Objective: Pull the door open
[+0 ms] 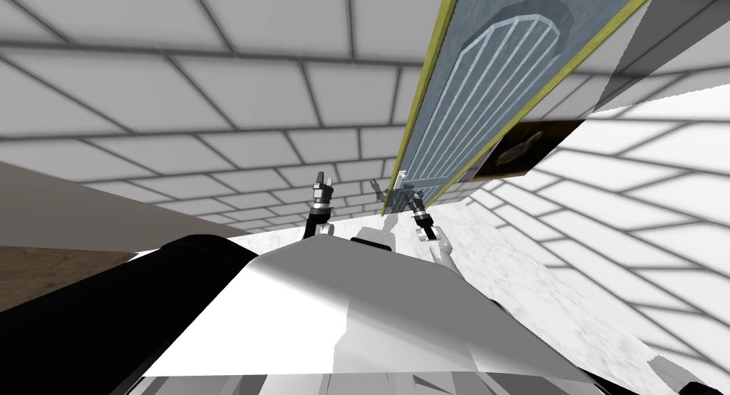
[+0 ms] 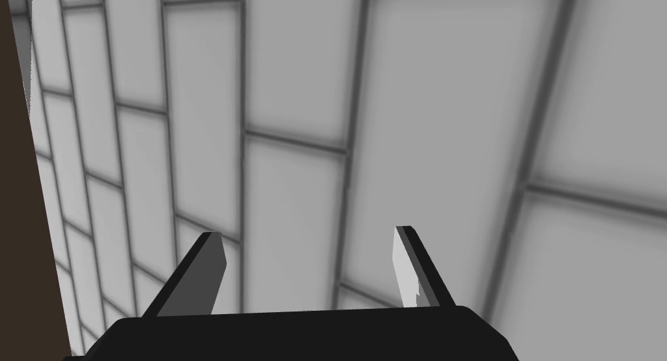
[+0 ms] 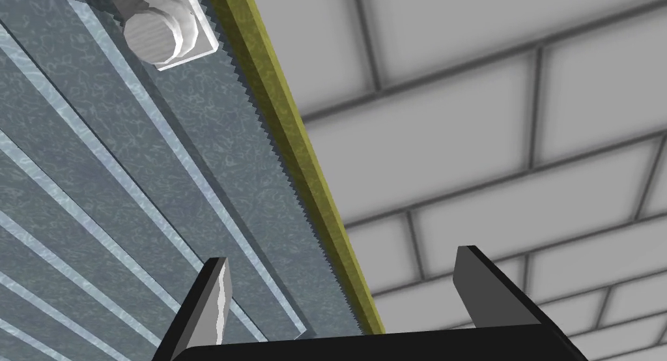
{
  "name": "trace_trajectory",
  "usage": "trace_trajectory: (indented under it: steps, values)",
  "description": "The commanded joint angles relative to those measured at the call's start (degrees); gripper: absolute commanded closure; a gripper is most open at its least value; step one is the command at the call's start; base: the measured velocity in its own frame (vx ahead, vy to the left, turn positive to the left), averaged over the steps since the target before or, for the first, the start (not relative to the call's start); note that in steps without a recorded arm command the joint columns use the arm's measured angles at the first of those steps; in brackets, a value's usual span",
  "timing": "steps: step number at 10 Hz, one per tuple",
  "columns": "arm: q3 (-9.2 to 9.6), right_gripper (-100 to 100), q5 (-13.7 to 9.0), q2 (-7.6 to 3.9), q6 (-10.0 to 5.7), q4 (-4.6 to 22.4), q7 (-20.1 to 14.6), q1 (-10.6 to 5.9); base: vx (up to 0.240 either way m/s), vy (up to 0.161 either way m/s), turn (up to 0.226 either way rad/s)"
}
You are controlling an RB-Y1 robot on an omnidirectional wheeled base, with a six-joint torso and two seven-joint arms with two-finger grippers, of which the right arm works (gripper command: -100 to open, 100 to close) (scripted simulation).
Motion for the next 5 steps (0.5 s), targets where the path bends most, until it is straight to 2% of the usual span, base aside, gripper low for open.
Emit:
trace_trajectory:
  steps: [1,5]
  values:
    - [-0.02,-100,0.79,-0.76,-0.19,2.6,1.22,-1.26,0.067,-0.031,0.029]
    - [-0.1,-100,2.67,-2.44,-0.73,9.28,4.16,-4.68,0.099,-0.043,0.029]
